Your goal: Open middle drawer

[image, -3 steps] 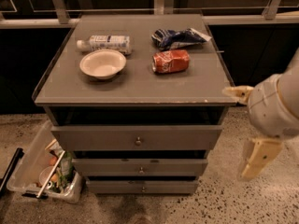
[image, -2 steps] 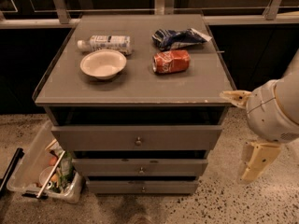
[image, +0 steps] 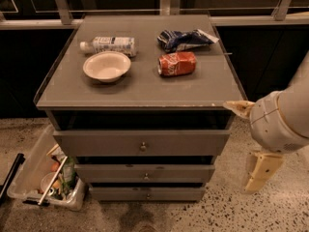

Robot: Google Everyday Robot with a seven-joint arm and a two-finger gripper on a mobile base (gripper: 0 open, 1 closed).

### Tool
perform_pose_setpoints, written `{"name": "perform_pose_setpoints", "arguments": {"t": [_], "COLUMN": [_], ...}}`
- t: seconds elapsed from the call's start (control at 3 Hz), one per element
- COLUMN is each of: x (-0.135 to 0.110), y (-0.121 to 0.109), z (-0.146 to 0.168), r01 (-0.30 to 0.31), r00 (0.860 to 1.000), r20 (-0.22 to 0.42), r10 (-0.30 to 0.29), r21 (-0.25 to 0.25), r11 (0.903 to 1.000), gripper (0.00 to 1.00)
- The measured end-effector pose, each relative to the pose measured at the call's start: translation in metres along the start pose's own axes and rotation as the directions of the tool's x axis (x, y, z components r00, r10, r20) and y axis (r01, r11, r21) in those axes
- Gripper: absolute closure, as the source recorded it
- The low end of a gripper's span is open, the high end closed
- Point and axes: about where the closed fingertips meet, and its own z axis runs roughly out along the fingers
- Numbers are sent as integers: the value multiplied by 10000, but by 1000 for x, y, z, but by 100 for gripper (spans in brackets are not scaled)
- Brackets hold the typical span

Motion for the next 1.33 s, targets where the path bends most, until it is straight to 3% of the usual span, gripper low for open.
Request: {"name": "perform_pose_setpoints", "arguments": {"t": [0.33, 1.0, 1.33], "x": [0, 23, 42], "y": [7, 6, 7], "z": [39, 110, 149], "r01": [411, 1192, 1106], "r00": [9976, 9731, 9639], "r20": [562, 1910, 2334], "r10": [-403, -1290, -1278], "r21": [-131, 621, 853], "r11": [9991, 9909, 9902], "gripper": [0, 0, 0]}}
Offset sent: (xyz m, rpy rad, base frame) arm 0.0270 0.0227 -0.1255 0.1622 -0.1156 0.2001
